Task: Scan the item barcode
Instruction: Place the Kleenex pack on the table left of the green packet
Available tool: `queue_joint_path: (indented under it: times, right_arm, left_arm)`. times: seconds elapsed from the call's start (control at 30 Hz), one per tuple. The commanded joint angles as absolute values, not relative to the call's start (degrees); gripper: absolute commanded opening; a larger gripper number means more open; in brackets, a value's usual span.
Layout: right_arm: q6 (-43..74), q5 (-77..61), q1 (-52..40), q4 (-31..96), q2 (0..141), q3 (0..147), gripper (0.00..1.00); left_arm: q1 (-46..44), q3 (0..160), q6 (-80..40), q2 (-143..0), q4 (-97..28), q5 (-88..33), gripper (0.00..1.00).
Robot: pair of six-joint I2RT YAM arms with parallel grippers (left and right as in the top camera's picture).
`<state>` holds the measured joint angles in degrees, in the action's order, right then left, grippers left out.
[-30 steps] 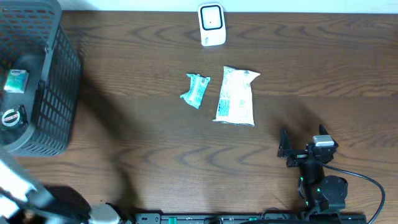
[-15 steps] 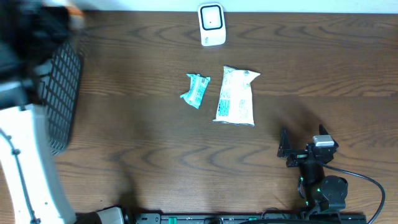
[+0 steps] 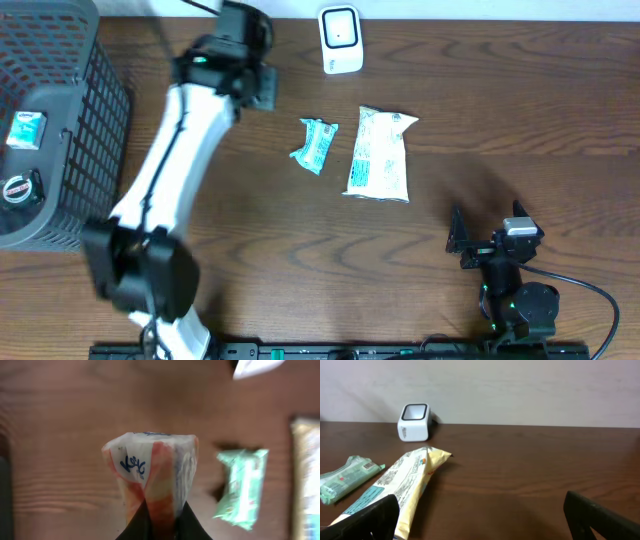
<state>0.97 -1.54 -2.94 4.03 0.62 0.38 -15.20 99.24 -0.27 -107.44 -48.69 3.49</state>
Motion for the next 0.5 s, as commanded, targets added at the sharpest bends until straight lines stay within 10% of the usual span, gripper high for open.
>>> queue_joint_path:
  times: [0.0, 0.47]
  right_arm:
    - [0.58, -1.43, -3.33, 4.32, 0.32, 0.32, 0.99]
    - [0.58, -1.45, -3.33, 4.29, 0.32, 0.32, 0.99]
  left_arm:
    - [-17.32, 98.56, 1.69, -110.72, -50.15, 8.21, 0.07]
    - [-20.82, 98.56, 0.73, -118.39, -51.18, 7.31, 0.36]
